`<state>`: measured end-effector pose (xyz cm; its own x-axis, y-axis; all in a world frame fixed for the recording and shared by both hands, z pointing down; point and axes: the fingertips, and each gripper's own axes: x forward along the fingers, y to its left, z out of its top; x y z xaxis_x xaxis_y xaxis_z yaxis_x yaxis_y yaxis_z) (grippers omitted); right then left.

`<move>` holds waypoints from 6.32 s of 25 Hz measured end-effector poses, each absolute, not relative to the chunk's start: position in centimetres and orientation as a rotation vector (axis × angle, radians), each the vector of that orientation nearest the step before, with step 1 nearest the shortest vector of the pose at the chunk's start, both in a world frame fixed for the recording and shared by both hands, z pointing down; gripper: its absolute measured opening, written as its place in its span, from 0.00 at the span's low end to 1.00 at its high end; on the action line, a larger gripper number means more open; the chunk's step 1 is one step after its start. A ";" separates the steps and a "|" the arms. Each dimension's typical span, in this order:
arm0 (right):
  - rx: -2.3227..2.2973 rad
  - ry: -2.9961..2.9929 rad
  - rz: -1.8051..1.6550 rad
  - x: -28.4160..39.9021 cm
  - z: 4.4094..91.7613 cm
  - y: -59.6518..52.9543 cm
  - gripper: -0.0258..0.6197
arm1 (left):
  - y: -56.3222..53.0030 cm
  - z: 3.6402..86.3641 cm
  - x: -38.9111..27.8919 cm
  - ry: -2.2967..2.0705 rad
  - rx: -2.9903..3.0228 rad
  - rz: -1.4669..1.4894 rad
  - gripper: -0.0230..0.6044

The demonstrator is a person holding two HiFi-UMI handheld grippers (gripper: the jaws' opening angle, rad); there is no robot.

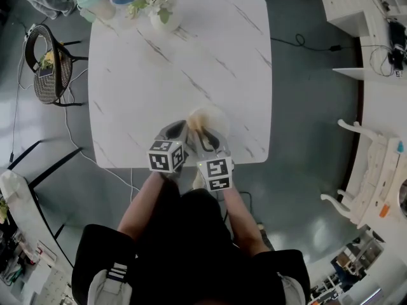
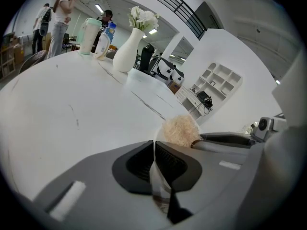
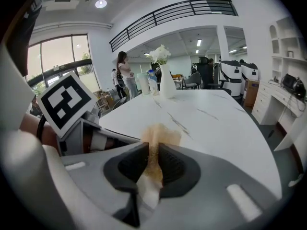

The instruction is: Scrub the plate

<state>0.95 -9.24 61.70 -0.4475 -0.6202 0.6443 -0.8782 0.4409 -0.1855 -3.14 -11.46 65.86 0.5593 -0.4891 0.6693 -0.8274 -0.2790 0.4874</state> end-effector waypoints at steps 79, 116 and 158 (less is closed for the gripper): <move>1.276 -2.181 0.721 2.0 60.8 -5.9 0.14 | -11.3 66.1 -3.1 -1.076 1.945 0.531 0.05; 1.355 -2.041 0.788 6.5 63.9 -4.5 0.14 | -11.2 66.1 -2.9 -1.075 1.950 0.546 0.05; 1.480 -2.120 0.628 8.7 56.8 -2.4 0.14 | -6.5 59.3 -3.1 -1.102 2.096 0.538 0.26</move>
